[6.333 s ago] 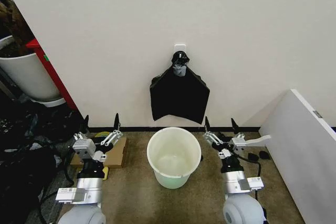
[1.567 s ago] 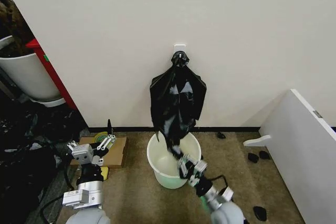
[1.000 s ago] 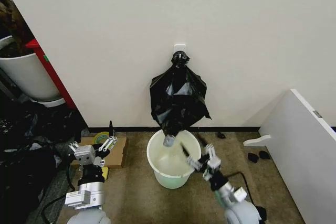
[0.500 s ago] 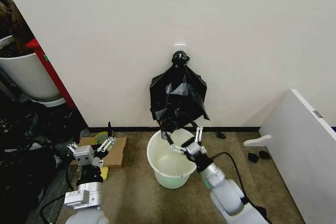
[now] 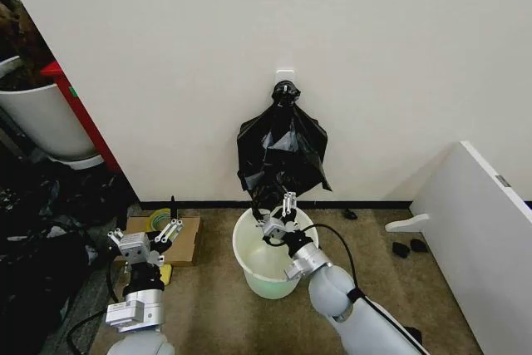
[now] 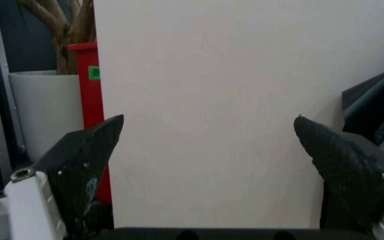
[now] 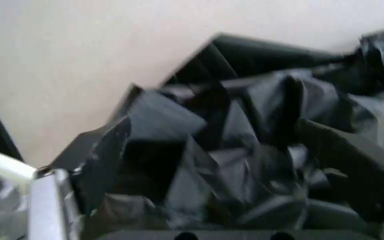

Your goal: Place the garbage bag over the trash bin.

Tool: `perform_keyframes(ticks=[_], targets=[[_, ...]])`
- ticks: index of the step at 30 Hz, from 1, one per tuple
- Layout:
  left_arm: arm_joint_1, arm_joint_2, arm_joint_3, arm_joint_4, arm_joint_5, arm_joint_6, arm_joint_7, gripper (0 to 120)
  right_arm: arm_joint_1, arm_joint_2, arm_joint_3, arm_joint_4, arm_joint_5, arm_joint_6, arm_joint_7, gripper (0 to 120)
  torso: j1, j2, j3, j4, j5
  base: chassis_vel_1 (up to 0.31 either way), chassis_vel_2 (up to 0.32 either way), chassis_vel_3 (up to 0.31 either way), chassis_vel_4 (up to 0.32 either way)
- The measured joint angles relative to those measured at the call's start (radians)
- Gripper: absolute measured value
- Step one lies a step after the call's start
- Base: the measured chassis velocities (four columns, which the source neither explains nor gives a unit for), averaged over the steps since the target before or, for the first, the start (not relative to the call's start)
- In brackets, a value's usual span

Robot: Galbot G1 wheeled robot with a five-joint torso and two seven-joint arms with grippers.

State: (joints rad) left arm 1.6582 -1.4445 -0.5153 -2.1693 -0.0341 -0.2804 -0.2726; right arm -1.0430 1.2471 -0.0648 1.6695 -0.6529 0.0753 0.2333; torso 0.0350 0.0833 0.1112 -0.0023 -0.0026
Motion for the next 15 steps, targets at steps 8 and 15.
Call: perform_keyframes(ticks=[8, 15], targets=[[-0.004, -0.014, 0.004, 0.004, 0.006, 0.004, -0.004, 100, -0.001, 0.003, 0.026, -0.006, -0.078, -0.093, 0.013, 62, 0.0, 0.0, 0.0, 0.0, 0.0001, 0.0, 0.0, 0.0, 0.0], [-0.009, -0.013, 0.008, 0.008, 0.007, 0.01, -0.005, 100, -0.016, 0.006, 0.075, -0.013, -0.075, -0.068, 0.025, 34, 0.0, 0.0, 0.0, -0.0001, 0.0001, 0.0, 0.0, 0.0, 0.0]])
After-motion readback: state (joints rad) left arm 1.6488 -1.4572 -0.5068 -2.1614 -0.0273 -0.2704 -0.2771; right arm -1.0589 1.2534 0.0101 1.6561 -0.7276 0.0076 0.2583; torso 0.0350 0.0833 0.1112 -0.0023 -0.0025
